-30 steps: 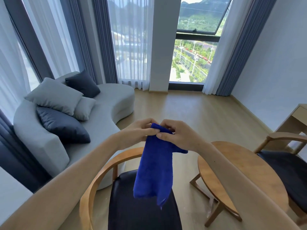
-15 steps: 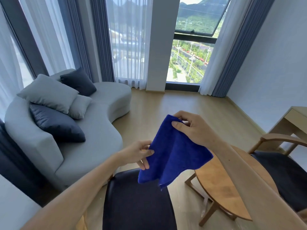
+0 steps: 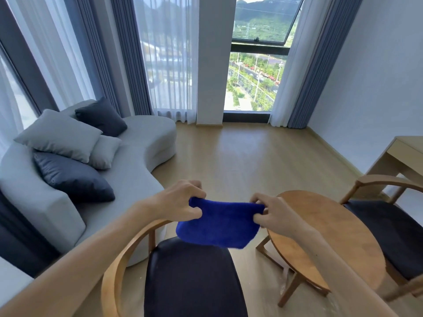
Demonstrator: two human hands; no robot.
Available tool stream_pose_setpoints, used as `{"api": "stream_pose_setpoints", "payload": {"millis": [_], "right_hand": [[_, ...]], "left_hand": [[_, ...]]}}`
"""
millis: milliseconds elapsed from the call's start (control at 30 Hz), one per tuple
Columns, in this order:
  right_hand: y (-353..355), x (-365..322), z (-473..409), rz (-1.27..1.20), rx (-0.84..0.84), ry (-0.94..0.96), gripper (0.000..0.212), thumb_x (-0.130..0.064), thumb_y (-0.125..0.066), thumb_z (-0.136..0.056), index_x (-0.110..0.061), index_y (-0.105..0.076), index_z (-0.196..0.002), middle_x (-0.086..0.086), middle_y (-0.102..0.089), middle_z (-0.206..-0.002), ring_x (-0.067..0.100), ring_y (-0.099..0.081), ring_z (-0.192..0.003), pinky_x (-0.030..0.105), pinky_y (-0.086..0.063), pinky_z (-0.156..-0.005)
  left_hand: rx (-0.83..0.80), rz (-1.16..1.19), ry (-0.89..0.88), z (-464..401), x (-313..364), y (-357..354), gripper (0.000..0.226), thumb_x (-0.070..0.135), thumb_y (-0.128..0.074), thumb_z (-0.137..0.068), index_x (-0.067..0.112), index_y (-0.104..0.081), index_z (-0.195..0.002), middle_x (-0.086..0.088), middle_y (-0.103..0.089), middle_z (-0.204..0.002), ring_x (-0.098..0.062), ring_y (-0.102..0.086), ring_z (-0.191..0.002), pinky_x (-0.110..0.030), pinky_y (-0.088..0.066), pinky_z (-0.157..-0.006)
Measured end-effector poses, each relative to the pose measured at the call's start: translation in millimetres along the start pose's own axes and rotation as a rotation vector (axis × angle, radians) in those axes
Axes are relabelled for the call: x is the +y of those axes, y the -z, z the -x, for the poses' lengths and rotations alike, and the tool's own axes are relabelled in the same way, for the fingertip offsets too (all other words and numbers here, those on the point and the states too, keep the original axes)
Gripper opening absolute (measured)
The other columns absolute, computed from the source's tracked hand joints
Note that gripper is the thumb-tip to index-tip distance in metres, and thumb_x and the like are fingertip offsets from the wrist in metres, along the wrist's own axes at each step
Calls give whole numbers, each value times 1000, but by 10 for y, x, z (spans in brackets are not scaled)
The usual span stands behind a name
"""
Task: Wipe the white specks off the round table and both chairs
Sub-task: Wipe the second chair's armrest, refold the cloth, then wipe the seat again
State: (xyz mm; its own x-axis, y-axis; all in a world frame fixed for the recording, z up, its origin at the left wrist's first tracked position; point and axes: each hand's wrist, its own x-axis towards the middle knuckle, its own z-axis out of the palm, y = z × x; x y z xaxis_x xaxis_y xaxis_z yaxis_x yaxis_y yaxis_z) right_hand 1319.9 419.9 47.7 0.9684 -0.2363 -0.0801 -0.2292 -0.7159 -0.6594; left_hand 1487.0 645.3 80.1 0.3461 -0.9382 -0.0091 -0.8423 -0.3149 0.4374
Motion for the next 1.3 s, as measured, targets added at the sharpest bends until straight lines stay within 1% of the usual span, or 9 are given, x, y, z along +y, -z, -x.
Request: {"api": "stream_pose_setpoints", "payload": {"millis": [267, 367, 500, 600, 700, 867, 967, 1067, 1300], "right_hand": [[-388, 2, -119, 198, -125, -18, 11, -7, -58, -82, -16, -63, -88, -2, -65, -85, 18, -62, -84, 24, -48, -68], [-522, 47, -153, 145, -156, 23, 14, -6, -61, -82, -20, -60, -81, -7, -53, -122, 14, -52, -111, 20, -46, -82], [-637, 140, -199, 67, -225, 75, 12, -7, -64, -80, -19, -67, -80, -16, -24, -156, 11, -26, -141, 44, -36, -111], [-700, 112, -213, -50, -296, 118, 21, -1, -63, -77, -20, -62, -69, -19, -21, -158, 10, -18, -145, 44, -28, -115], [-737, 72, -272, -141, -282, 157, 3, -4, -61, -70, -1, -62, -71, -27, -21, -154, 2, -9, -145, 41, -22, -115], [-735, 2, -370, -208, -335, 247, 4, -10, -55, -58, -14, -54, -61, -35, -33, -142, 3, -13, -145, 36, -21, -114], [-738, 9, -384, -178, -340, 210, 8, -13, -54, -57, -6, -53, -62, -11, -58, -109, 9, -48, -113, 34, -41, -94], [-669, -18, -314, -144, -290, 224, 13, -14, -53, -63, -25, -46, -60, -7, -48, -80, 9, -48, -75, 27, -42, -68], [-356, -40, -266, 119, -94, 379, 12, -15, -49, -69, -5, -54, -75, 4, -57, -72, 17, -51, -63, 29, -42, -59]], "left_hand": [[-118, -220, -77, 48, 117, 68, 10, 19, -54, -76, 12, -56, -68, 7, -45, -76, -8, -44, -71, -18, -38, -62], [-144, -280, -123, 66, 166, 54, 14, 20, -55, -79, 12, -56, -68, 4, -49, -77, -3, -42, -76, -14, -36, -64], [-135, -290, -187, 86, 199, 40, 16, 24, -47, -77, 17, -57, -67, 9, -51, -76, -6, -45, -80, -17, -42, -70], [-106, -248, -243, 109, 254, 34, 15, 23, -45, -74, 19, -54, -62, 14, -48, -71, -9, -47, -81, -20, -45, -71], [-97, -205, -290, 129, 295, 53, 15, 24, -44, -73, 20, -51, -60, 13, -49, -67, -11, -47, -78, -18, -43, -70], [-101, -145, -323, 202, 346, 105, 15, 23, -43, -72, 18, -48, -59, 8, -52, -65, -13, -47, -75, -22, -44, -67], [-114, -147, -309, 249, 323, 116, 15, 20, -45, -72, 14, -50, -59, 5, -53, -65, -14, -47, -76, -25, -44, -67], [-101, -160, -212, 299, 201, 149, 17, 23, -44, -72, 13, -49, -58, 5, -50, -64, -15, -48, -77, -27, -44, -66], [-103, -202, 30, 326, -211, 108, 20, 20, -48, -86, 18, -52, -66, 10, -49, -69, -6, -46, -78, -15, -38, -64]]}}
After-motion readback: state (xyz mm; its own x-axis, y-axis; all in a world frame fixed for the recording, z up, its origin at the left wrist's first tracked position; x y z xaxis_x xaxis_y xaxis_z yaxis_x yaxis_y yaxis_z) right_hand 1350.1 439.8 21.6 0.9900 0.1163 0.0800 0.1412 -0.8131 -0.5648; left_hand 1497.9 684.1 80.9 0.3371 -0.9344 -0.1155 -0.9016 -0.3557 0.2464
